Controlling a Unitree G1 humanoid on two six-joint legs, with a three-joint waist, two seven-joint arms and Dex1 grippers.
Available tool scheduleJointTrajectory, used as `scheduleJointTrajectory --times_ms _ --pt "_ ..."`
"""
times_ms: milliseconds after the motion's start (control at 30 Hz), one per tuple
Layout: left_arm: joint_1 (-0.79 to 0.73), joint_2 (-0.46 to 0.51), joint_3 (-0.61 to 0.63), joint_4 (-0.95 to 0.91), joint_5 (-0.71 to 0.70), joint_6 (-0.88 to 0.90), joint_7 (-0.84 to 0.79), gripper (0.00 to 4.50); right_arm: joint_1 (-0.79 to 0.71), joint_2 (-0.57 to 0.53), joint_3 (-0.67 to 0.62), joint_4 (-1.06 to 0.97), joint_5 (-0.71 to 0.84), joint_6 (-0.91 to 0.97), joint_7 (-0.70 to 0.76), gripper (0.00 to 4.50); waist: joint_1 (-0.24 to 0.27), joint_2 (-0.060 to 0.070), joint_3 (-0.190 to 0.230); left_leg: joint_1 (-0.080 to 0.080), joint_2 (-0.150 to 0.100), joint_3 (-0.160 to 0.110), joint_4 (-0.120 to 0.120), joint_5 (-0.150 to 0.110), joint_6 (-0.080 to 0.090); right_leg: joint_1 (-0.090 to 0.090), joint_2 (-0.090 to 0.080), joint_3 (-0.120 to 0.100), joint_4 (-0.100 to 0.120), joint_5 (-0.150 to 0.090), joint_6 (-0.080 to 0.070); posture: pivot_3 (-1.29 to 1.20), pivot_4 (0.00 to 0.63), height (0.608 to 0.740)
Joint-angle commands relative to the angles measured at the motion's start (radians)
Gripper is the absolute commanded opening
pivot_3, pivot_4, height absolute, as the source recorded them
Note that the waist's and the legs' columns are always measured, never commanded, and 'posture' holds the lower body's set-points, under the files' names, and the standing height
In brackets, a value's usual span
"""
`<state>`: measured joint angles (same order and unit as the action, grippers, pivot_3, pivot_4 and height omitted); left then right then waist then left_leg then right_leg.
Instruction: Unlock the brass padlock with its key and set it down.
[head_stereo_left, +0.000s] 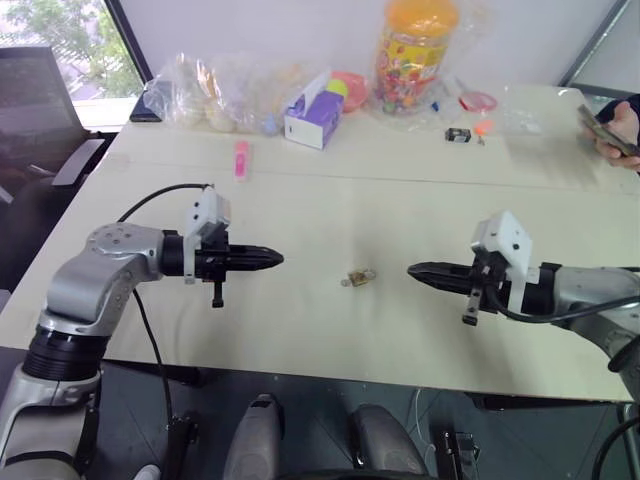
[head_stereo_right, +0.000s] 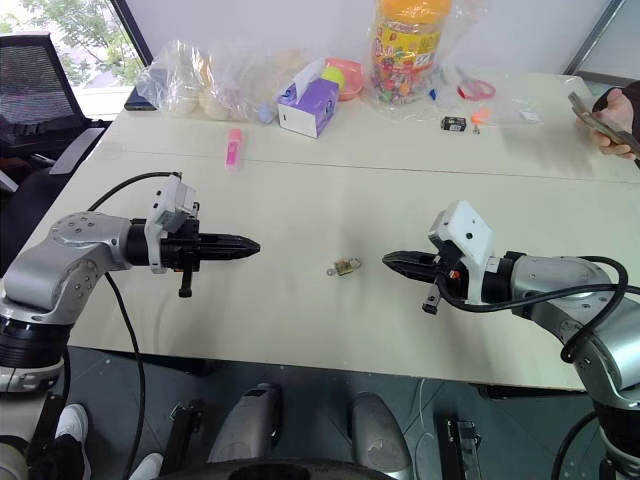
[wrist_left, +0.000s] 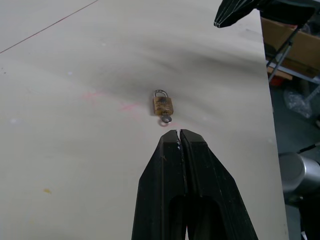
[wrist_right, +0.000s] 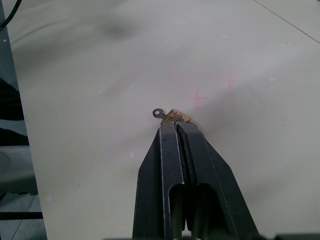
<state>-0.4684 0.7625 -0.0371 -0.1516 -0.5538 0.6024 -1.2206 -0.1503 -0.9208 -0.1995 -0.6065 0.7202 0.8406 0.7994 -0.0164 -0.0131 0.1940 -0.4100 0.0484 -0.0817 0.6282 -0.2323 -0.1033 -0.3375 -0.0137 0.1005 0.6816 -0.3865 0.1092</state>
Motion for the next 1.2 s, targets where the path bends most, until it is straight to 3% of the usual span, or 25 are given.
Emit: scheduleJointTrajectory --times_ms 33,433,533,733,767,900,1200 --pt "-0.010 0.010 0.002 -0.019 0.000 -0.005 -0.008 0.01 -0.020 -0.009 -0.001 -0.020 0.002 -0.017 0.008 0.00 0.000 0.000 0.000 0.000 0.000 0.000 0.000 0.000 0.000 0.000 0.000 0.000 0.000 0.000 0.000 0.00 0.150 0.740" --pt "-0.018 0.002 0.003 -0.012 0.004 -0.015 0.003 0.01 -0.072 -0.009 0.042 0.013 -0.022 -0.044 0.036 0.00 -0.001 0.000 0.000 0.000 0.000 0.000 0.000 0.000 0.000 0.000 0.000 0.000 0.000 0.000 0.000 0.00 0.150 0.740" --pt "-0.026 -0.006 -0.003 -0.001 0.011 -0.020 0.005 0.00 -0.115 0.001 0.086 0.049 -0.048 -0.055 0.043 0.91 -0.002 0.000 0.000 0.000 0.000 0.000 0.000 0.000 0.000 0.000 0.000 0.000 0.000 0.000 0.000 0.00 0.150 0.740" --pt "-0.042 -0.040 -0.034 0.041 0.066 -0.072 0.022 0.00 -0.247 0.022 0.269 0.174 -0.158 -0.125 0.129 4.10 -0.003 0.000 0.000 0.000 0.000 0.000 0.000 0.000 0.000 0.000 0.000 0.000 0.000 0.000 0.000 0.00 0.150 0.740" --pt "-0.044 -0.044 -0.037 0.048 0.076 -0.081 0.024 0.00 -0.263 0.024 0.291 0.194 -0.175 -0.137 0.146 4.45 -0.003 0.000 0.000 0.000 0.000 0.000 0.000 0.000 0.000 -0.001 0.000 0.000 0.000 0.000 0.000 0.00 0.150 0.740" --pt "-0.038 -0.059 -0.049 0.077 0.118 -0.126 0.037 0.00 -0.362 0.069 0.445 0.344 -0.305 -0.237 0.235 4.45 -0.003 0.000 0.000 0.000 0.000 0.000 0.000 0.000 0.000 -0.001 0.000 0.000 0.000 0.000 0.000 0.00 0.150 0.740" --pt "-0.011 -0.075 -0.033 0.048 0.116 -0.127 0.075 0.00 -0.487 0.188 0.581 0.650 -0.475 -0.403 0.365 4.45 -0.003 0.000 0.000 -0.001 0.000 0.000 0.001 0.000 0.000 -0.002 0.000 0.000 0.000 0.000 0.000 0.00 0.150 0.740"
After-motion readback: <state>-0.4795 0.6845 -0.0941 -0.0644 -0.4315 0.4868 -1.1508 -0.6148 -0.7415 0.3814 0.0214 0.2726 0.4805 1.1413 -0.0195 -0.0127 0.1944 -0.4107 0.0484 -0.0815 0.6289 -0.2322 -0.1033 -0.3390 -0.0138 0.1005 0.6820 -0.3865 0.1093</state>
